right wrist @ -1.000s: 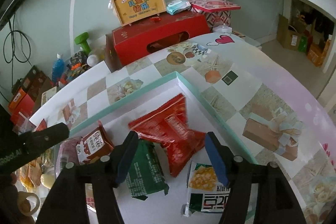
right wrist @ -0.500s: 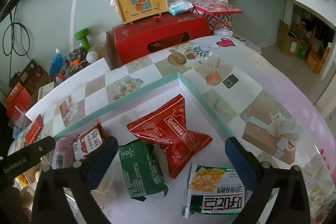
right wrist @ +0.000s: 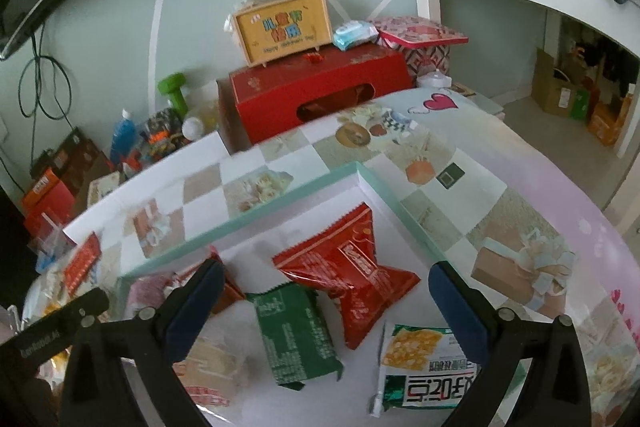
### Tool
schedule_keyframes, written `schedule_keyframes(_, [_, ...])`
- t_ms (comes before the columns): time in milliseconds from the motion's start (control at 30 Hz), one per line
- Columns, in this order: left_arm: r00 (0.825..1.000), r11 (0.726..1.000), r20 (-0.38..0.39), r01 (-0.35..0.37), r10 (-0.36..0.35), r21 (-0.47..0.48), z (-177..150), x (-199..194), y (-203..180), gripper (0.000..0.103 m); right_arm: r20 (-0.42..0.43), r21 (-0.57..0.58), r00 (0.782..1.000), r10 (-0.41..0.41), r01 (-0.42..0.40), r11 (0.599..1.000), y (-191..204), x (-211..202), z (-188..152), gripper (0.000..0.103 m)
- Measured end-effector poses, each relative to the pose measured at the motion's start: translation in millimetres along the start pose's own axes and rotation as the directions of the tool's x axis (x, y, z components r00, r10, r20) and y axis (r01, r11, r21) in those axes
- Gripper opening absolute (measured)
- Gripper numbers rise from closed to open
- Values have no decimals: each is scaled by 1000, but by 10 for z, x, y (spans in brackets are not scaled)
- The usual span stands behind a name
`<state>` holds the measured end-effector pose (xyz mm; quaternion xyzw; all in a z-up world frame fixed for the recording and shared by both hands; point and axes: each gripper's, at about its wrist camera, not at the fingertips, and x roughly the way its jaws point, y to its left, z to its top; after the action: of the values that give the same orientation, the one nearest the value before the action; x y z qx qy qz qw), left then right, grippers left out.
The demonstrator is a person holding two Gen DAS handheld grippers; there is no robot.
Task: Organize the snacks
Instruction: 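Withdraw both grippers from the tray toward the remaining snacks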
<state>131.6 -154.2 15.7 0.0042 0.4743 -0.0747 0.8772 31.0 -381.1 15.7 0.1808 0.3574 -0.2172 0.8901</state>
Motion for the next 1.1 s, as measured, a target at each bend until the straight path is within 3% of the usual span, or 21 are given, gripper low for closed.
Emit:
schedule_keyframes(133, [1000,1000,19,-1,1,-27,-21,-115,226,102,-3,-12,999,45,-45,999,101,-50,18,103])
schedule_keyframes(367, [996,993,58,-60,66,-105,-82,-332,861,102,-16,-79,997,81,-82,994,429,-91,-2,103])
schedule_keyframes(567, [993,977,64,-82,96,-195,-153,-441,1415,102,-38,-67,980,194,-196,978,698,-144,-50,103])
schedule_keyframes(767, [995,967,39,-84,96,-241,-163,-368,1843,102,-32,-149,960,277,-278,949,1150,-262,-139,103])
schedule_keyframes(967, [989,971,13,-139,144,-196,-138,-253,2098,102,-64,-270,951,302,-308,912,1629,-294,-325,101])
schedule_keyframes(1100, [992,977,-10,-127,127,-174,-128,-117,2199,102,-115,-304,935,335,-354,885,1871,-247,-466,94])
